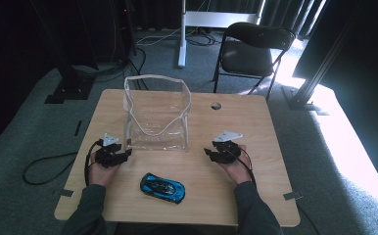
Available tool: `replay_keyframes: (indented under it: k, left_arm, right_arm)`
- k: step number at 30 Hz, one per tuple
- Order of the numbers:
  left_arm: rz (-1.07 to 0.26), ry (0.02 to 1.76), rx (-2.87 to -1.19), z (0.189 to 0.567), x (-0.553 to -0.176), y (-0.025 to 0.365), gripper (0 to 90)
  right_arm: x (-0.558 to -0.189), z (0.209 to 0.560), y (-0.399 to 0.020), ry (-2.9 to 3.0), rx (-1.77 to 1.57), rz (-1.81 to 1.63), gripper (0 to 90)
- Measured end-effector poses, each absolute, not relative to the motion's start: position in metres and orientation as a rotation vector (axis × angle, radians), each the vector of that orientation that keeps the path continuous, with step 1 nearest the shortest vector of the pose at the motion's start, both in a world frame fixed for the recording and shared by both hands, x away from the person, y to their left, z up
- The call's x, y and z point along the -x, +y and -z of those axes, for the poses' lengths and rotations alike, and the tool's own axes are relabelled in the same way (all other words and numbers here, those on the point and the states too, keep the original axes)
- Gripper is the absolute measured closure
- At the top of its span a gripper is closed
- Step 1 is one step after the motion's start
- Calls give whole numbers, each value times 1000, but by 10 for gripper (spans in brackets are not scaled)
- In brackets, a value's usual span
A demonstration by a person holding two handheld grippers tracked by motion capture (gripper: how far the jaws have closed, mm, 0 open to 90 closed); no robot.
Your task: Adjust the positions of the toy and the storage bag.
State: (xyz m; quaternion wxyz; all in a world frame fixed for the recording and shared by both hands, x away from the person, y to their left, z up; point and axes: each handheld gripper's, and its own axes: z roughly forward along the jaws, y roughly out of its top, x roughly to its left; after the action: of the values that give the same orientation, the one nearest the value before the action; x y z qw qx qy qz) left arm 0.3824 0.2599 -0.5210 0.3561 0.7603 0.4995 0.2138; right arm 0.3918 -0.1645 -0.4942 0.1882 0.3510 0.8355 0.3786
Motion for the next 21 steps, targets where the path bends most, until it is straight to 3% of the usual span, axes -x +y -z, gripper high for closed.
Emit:
replay_keyframes:
  k: [9, 16, 21]
  left_arm:
    - [-597, 1293, -1973, 521, -390, 253, 587]
    - [-642, 1310, -1988, 519, -389, 251, 786]
    - [-644, 1271, -2014, 519, -387, 245, 837]
  right_arm:
    - [-397, 491, -156, 2360, -982, -1086, 564]
    - [-400, 490, -151, 2375, -965, -1106, 634]
    - [-403, 489, -145, 2377, -956, -1126, 636]
